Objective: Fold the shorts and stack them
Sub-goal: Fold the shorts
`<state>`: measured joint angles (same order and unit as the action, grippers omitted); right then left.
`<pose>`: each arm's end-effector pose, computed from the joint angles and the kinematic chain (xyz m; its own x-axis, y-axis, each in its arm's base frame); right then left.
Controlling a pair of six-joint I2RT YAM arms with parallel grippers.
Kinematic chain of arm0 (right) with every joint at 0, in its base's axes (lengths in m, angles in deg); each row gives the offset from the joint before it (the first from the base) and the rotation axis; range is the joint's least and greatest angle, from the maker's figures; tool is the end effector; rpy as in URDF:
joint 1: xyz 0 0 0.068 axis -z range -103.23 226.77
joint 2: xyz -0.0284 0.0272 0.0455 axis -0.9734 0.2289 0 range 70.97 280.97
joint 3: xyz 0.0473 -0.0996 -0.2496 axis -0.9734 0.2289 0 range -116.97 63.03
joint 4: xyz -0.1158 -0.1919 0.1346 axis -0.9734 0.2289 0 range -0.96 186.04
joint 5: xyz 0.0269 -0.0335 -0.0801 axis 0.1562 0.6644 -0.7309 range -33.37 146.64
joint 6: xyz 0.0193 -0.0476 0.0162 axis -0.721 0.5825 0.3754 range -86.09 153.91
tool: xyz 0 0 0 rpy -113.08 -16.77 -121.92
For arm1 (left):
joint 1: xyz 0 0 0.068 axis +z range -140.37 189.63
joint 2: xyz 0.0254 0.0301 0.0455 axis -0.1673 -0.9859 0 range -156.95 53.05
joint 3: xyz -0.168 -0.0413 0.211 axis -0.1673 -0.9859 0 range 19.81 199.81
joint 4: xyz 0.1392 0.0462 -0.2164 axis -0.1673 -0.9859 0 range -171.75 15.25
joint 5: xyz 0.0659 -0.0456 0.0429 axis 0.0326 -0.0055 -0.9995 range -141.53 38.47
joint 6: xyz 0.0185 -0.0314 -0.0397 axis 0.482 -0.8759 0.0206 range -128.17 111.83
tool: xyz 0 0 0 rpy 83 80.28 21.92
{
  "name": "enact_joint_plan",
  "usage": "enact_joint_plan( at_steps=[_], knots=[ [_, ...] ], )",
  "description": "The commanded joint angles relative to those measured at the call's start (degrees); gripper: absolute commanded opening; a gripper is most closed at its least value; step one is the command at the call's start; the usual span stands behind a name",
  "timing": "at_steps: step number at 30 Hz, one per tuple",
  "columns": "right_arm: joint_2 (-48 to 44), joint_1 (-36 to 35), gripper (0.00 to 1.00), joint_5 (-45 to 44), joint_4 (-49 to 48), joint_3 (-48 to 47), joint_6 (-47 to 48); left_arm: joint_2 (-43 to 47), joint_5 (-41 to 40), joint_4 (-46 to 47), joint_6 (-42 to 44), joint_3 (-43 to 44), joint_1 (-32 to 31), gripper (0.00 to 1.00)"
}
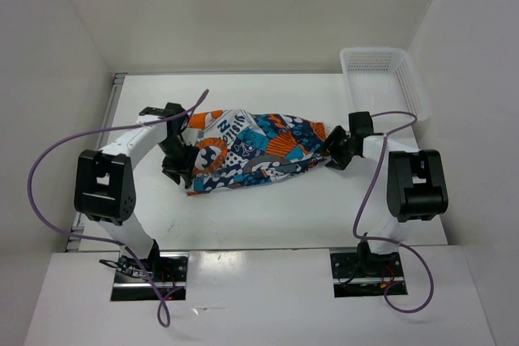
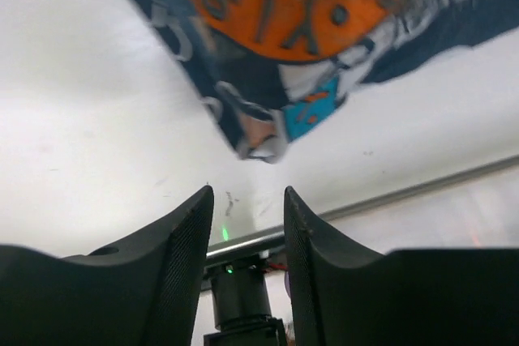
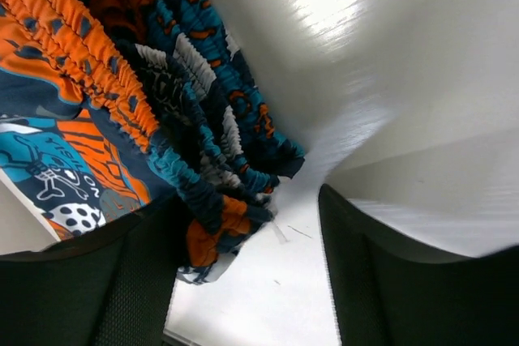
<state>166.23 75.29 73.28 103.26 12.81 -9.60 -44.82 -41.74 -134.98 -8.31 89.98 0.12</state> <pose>0.3147 0.0183 0.1526 -0.7409 0.6408 -0.2012 0.4675 0.7072 0.5304 0.2997 -0.0563 0.2053 -0.9860 0.1627 -0.0358 0.1664 0.9713 -0.1701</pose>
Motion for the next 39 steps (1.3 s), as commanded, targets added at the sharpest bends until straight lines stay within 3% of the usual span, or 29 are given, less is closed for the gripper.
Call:
enact_joint_plan(
  at_steps=[1, 6, 7, 10, 14, 19, 23, 26, 30, 35, 39],
  knots=[
    [1.59, -2.21, 0.65, -1.61, -0.86, -0.76, -1.41, 3.38, -3.88, 3.15, 0.14, 5.13, 4.23, 0.48],
    [4.14, -2.83, 0.39, -2.14, -0.86, -1.28, -1.93, 2.16, -3.02, 14.07, 0.14, 10.06, 5.39, 0.57],
    [4.14, -2.83, 0.29, -2.93, -0.86, -1.29, -1.93, 1.46, -1.53, 16.26, 0.14, 10.68, 5.39, 0.57],
    [3.61, -2.83, 0.13, -4.24, -0.86, -1.29, -1.93, -2.67, -0.99, 20.39, 0.14, 12.61, 5.39, 0.57],
    [3.61, -2.83, 0.00, -4.25, -0.86, -1.90, -1.41, -7.69, 1.01, 24.89, 0.14, 15.60, 5.39, 0.57],
    [2.39, -2.83, 0.00, -4.95, 0.19, -3.13, -0.26, -10.24, 3.67, 33.67, 0.14, 16.49, 2.40, 0.58],
    [0.80, -2.83, 0.00, -7.32, 0.81, -4.18, 0.88, -18.03, -5.69, 35.71, 0.14, 20.70, 2.39, 0.57],
    [-1.92, -2.83, 0.00, -9.34, 1.95, -4.19, 0.88, -23.23, -9.77, 31.59, 0.14, 23.78, 4.59, 0.53],
    [-3.51, -2.83, 0.00, -10.49, 1.95, -4.19, 1.41, -22.64, -13.12, 35.17, 0.14, 18.78, 5.39, 0.53],
    [-4.03, -2.83, 0.00, -12.51, 4.15, -6.73, 3.34, -22.02, -14.35, 34.04, 0.14, 20.00, 5.39, 0.53],
    [-5.17, -2.83, 0.00, -14.87, 6.43, -9.01, 5.36, -16.68, -6.66, 31.84, 0.14, 20.00, 5.39, 0.55]
  ],
)
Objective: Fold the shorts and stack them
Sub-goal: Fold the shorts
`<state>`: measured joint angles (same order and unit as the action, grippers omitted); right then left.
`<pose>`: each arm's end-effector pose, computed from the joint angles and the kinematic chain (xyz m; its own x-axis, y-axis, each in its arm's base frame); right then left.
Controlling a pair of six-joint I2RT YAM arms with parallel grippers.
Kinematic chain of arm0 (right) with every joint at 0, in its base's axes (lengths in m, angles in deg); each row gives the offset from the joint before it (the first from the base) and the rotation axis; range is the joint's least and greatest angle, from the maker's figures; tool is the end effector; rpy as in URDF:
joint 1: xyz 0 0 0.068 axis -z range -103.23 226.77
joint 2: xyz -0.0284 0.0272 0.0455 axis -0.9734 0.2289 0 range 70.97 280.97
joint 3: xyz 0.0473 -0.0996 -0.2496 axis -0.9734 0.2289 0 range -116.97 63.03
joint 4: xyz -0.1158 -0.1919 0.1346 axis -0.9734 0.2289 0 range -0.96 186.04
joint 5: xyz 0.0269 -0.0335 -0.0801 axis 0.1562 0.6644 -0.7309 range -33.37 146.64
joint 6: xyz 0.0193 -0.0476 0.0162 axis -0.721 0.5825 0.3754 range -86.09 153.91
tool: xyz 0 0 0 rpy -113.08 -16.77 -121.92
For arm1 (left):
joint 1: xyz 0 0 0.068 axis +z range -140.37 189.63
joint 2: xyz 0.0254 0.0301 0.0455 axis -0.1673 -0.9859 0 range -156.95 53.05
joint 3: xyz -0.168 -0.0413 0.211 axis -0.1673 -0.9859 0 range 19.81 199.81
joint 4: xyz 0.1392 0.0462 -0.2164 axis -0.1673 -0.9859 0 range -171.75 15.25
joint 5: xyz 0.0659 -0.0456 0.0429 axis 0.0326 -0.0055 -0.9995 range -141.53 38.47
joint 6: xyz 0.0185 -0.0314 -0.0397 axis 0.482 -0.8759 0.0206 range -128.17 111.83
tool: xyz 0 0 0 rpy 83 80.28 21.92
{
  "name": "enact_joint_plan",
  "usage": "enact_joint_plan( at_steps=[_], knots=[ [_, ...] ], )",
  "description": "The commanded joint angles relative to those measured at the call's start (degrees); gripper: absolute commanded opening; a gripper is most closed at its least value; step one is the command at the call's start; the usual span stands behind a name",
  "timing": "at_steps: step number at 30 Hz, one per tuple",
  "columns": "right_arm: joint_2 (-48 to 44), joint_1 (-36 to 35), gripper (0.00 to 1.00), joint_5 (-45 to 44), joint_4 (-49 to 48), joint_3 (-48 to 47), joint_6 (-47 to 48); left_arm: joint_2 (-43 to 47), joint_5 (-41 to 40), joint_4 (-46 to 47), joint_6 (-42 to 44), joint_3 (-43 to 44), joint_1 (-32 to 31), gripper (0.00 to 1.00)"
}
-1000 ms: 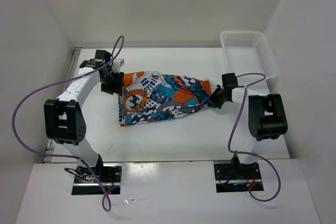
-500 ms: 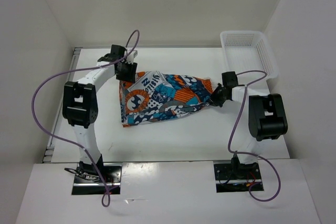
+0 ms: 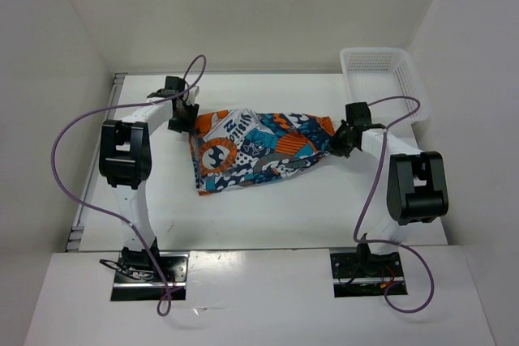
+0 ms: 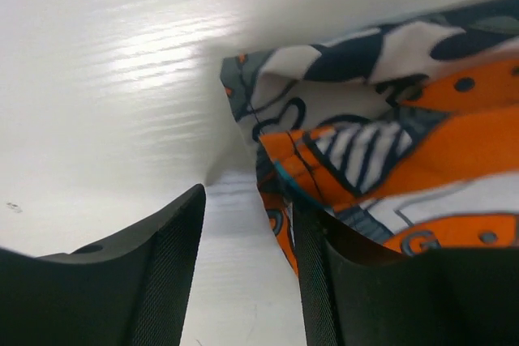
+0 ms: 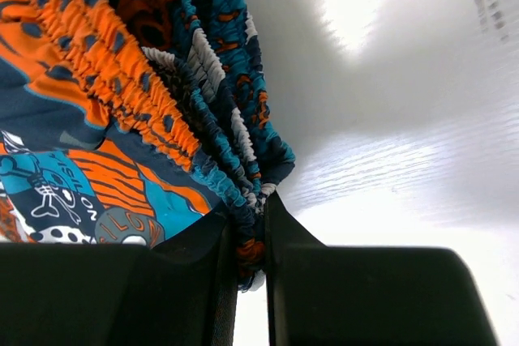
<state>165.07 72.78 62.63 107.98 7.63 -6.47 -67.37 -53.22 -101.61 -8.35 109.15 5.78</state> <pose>0.3251 0.0264 0.1781 -0.7228 0.5955 -0.3506 0.4508 0.7909 0.4139 0.4517 -0.0293 0.1733 -0.8457 0.0537 -0.5310 0.0488 0.9985 0.0232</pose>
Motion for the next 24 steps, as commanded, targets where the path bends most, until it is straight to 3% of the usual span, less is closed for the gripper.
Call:
enact_joint_plan(
  at_steps=[1, 3, 7, 12, 21, 24],
  knots=[
    [-4.71, -0.32, 0.00, -4.85, 2.59, -3.84, 2.24, 7.03, 7.03, -2.49, 0.19, 0.14, -0.27, 0.55],
    [-5.68, -0.32, 0.00, -7.21, 3.38, -5.42, 3.81, 8.70, 12.99, -3.64, 0.19, -0.65, -0.27, 0.61],
    [-6.92, -0.84, 0.00, -10.74, 6.10, -9.10, 7.06, 7.23, 19.08, -9.25, 0.19, 0.13, -0.27, 0.63],
    [-3.93, -4.97, 0.00, -15.57, 10.32, -17.45, 14.26, 2.75, 21.21, -9.27, 0.19, 1.27, -2.38, 0.63],
    [7.04, -26.66, 0.00, -27.70, 13.32, -33.62, 26.66, -7.63, 22.18, -9.80, 0.19, 8.39, -4.14, 0.64],
    [12.65, -35.28, 0.00, -29.73, 13.93, -39.77, 32.19, -9.48, 21.47, -9.80, 0.19, 10.15, -4.66, 0.57]
  ],
)
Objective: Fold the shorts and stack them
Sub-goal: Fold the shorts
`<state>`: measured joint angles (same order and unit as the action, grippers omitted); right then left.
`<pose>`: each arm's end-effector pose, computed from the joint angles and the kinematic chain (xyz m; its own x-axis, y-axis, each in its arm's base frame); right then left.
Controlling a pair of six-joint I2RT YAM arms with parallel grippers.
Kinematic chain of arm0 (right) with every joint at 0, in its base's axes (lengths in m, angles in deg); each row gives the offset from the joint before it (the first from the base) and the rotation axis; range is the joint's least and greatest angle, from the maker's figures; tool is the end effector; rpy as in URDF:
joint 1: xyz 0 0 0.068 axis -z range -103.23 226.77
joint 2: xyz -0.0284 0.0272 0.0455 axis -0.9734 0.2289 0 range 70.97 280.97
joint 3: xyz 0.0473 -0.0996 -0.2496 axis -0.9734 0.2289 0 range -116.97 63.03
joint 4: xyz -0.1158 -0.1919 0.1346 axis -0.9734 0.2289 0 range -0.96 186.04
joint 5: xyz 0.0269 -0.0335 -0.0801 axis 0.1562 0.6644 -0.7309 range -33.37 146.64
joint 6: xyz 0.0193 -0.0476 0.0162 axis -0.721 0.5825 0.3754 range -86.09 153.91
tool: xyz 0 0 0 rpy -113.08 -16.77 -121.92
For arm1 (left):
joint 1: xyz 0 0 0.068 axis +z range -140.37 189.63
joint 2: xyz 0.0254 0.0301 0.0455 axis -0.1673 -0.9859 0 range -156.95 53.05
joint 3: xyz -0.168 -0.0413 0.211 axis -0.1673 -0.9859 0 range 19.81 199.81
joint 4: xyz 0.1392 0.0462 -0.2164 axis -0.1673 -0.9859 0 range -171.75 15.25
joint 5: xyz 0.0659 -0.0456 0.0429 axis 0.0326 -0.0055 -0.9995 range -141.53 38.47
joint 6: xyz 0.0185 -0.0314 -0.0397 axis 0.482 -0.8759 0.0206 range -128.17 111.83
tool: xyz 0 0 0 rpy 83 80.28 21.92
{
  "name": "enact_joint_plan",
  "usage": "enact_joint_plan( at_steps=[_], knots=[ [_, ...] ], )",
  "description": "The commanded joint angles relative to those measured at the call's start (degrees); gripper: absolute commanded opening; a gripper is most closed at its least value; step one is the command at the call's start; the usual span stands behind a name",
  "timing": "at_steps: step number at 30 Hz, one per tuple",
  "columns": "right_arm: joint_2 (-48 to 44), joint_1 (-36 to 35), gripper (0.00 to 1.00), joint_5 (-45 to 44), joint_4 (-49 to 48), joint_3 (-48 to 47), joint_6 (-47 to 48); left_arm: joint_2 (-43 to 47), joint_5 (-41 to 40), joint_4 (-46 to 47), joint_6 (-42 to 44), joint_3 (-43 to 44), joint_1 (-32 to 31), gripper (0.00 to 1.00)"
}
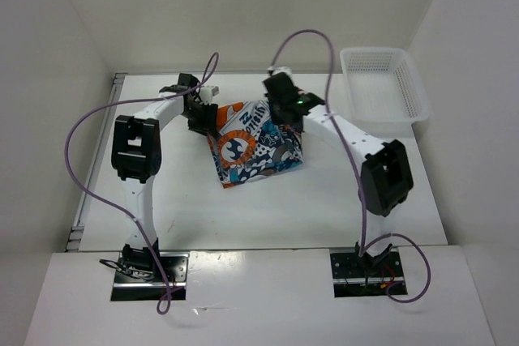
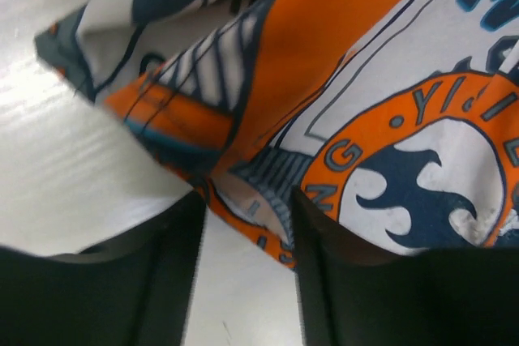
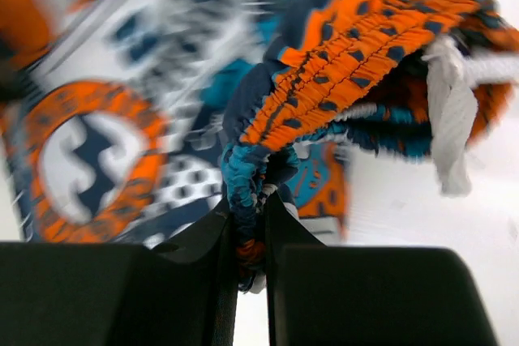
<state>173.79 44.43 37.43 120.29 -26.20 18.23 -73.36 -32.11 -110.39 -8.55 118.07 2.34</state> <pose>0.3503 0.2079 0.2958 -0.6568 -0.1138 -0.7454 -0.1355 0.9903 -0.0317 0.4632 -0.0712 0.1668 -0.8916 0.1077 -0.4398 0.2594 0.9176 -0.3013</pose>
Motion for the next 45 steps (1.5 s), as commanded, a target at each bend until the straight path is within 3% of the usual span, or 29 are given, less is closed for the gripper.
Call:
enact_joint_plan(
  at_steps=[1, 5, 10, 14, 15, 16, 19, 22, 25, 29, 32, 33, 38, 45],
  knots=[
    [5.44, -8.86, 0.00, -4.53, 1.63, -9.00, 8.47, -4.28, 0.36, -1.01, 0.38, 1.23, -1.24, 0.50],
    [11.60, -15.73, 0.00, 0.64, 0.40, -14.47, 13.30, -5.33, 0.88, -1.01, 0.38, 2.55, -1.24, 0.38],
    [20.81, -20.74, 0.00, 6.09, 1.09, -22.46, 15.60, -5.34, 1.41, -0.49, 0.38, 3.08, -1.24, 0.38],
    [23.38, -20.75, 0.01, 11.64, 0.58, -23.62, 14.45, -5.34, 1.94, -0.49, 0.38, 4.13, 0.08, 0.38],
    [23.38, -20.75, 0.05, 11.64, 0.57, -23.62, 14.45, -5.34, 1.94, -0.49, 0.38, 4.74, 0.08, 0.38],
    [23.38, -21.27, 0.26, 12.16, 0.57, -23.62, 14.45, -5.34, 1.94, -0.49, 0.38, 4.75, 0.08, 0.38],
    [24.00, -21.28, 0.53, 14.79, 0.57, -24.15, 14.98, -5.34, 1.42, -0.49, 0.38, 5.28, 0.61, 0.45],
    [22.07, -21.80, 0.65, 18.83, 0.57, -27.39, 14.98, -4.72, -1.38, -0.49, 0.38, 5.80, 1.83, 0.52],
    [18.39, -22.51, 0.67, 21.74, 0.57, -30.73, 14.37, -3.32, -2.81, -0.49, 0.38, 6.60, 3.94, 0.58],
    [8.56, -22.51, 0.73, 20.37, -5.47, -22.95, 11.91, 0.80, -4.04, -0.49, 0.38, 8.62, 7.28, 0.60],
    [-0.59, -21.20, 0.75, 15.01, -12.86, -5.05, 10.33, 5.46, -4.57, -0.49, 0.38, 8.62, 7.29, 0.62],
    [-2.61, -20.41, 0.75, 14.20, -12.35, -2.99, 8.58, 8.17, -2.83, -0.49, 0.38, 7.83, 7.29, 0.62],
    [-4.65, -17.76, 0.74, 6.48, -9.54, 8.95, 5.22, 14.69, 5.97, -4.34, 0.38, 3.44, 3.96, 0.62],
    [-3.17, -17.76, 0.79, 4.54, -13.40, 15.92, 3.20, 15.58, 7.04, -5.15, 0.38, -3.07, -1.49, 0.68]
  ],
)
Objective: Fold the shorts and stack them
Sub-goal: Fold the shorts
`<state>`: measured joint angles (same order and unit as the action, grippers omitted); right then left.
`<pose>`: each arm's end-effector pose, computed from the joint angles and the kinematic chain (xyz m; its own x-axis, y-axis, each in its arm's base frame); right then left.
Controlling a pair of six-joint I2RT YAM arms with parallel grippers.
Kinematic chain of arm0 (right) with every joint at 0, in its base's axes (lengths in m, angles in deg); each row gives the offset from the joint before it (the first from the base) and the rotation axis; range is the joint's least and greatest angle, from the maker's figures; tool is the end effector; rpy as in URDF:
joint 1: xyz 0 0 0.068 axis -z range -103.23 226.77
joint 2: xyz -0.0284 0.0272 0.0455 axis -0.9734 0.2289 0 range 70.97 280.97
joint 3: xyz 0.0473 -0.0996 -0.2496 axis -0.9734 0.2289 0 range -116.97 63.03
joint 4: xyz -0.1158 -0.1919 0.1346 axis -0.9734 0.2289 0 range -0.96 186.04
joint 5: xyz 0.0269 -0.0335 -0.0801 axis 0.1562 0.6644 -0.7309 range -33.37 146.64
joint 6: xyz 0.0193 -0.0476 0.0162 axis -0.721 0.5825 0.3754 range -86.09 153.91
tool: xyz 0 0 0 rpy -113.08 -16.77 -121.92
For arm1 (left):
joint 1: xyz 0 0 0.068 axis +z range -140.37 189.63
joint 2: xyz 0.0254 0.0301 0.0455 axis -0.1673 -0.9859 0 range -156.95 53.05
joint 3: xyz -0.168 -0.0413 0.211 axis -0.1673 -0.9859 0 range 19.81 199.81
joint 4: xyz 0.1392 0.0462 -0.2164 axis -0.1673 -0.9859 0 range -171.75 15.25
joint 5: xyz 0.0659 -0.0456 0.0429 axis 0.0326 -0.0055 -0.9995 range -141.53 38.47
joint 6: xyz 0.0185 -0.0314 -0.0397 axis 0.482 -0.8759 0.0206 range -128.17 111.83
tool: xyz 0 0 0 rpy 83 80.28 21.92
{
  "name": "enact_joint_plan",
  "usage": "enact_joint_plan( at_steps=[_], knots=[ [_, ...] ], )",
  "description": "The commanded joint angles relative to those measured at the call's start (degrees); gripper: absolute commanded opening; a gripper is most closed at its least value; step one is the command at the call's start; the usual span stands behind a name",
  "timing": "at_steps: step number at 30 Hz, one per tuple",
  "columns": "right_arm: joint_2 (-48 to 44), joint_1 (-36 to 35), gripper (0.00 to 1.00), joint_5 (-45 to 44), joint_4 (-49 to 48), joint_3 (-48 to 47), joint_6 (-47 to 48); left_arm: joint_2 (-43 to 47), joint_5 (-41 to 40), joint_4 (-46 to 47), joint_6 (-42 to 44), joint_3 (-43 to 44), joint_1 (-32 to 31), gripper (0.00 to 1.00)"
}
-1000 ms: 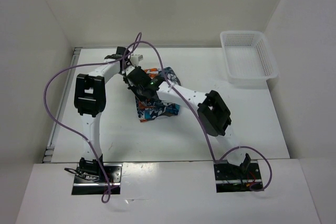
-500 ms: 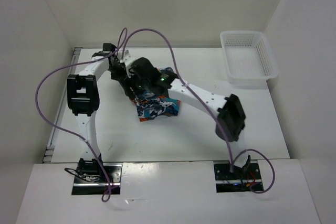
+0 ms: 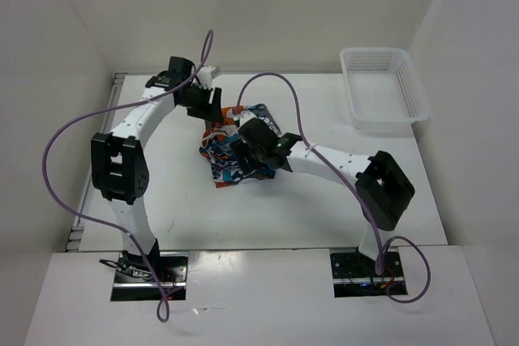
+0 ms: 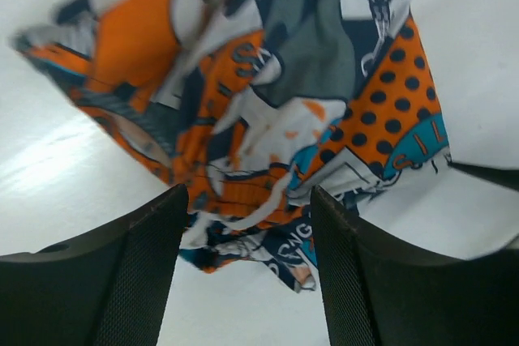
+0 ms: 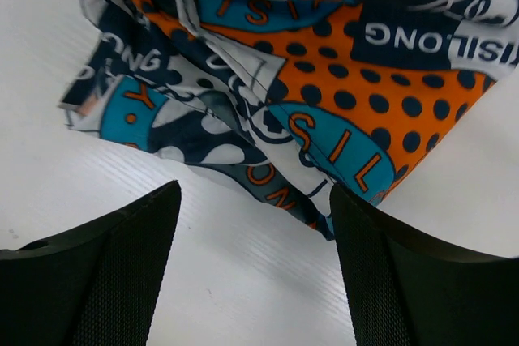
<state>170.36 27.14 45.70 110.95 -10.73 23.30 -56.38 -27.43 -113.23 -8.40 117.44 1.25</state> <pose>0.2535 0.2878 0.2417 -0.5921 -0.4174 -0.6893 -0.5657 0.8245 -0.0133 0.4213 -0.0767 0.2892 -0.7625 0.1086 -0.6378 0.3881 0.8655 -0.3167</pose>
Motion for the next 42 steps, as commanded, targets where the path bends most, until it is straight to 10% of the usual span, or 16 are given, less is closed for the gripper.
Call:
enact_joint_plan(
  at_steps=[1, 9, 13, 17, 20, 26, 31, 35, 42],
  knots=[
    [1.67, -0.47, 0.79, -4.26, -4.07, 0.46, -1.87, -2.10, 2.88, -2.30, 0.23, -2.44, -1.02, 0.70],
    [7.04, 0.75, 0.67, -8.13, -4.60, 1.77, -3.18, -6.23, -0.97, 0.15, 0.23, -3.05, -4.27, 0.65],
    [7.04, 3.04, 0.20, -8.13, -6.53, 4.31, -4.59, -8.87, -4.15, 1.39, 0.23, -2.53, -4.27, 0.44],
    [4.77, 3.57, 0.00, -8.13, -6.53, 6.43, -4.59, -11.15, -5.37, 1.92, 0.23, 2.03, -3.75, 0.24],
    [2.48, 3.57, 0.00, -7.34, -7.31, 9.59, -2.58, -12.91, -5.38, 2.53, 0.23, 7.04, -3.22, 0.06],
    [-3.15, 3.57, 0.00, -4.45, -8.46, 15.04, 0.24, -17.66, -8.45, 3.76, 0.23, 13.29, -1.11, 0.02],
    [-3.77, 3.57, 0.04, -2.33, -8.99, 14.35, 2.08, -18.45, -9.16, 3.76, 0.23, 11.80, -1.11, 0.17],
    [-3.77, 3.57, 0.38, -1.01, -8.99, 12.42, 3.22, -17.14, -7.84, 3.76, 0.23, 8.99, -1.11, 0.52],
    [-7.36, 3.57, 0.53, 0.22, -7.76, 10.04, 2.36, -3.71, -7.84, 6.48, 0.23, 1.98, -1.11, 0.66]
  ],
)
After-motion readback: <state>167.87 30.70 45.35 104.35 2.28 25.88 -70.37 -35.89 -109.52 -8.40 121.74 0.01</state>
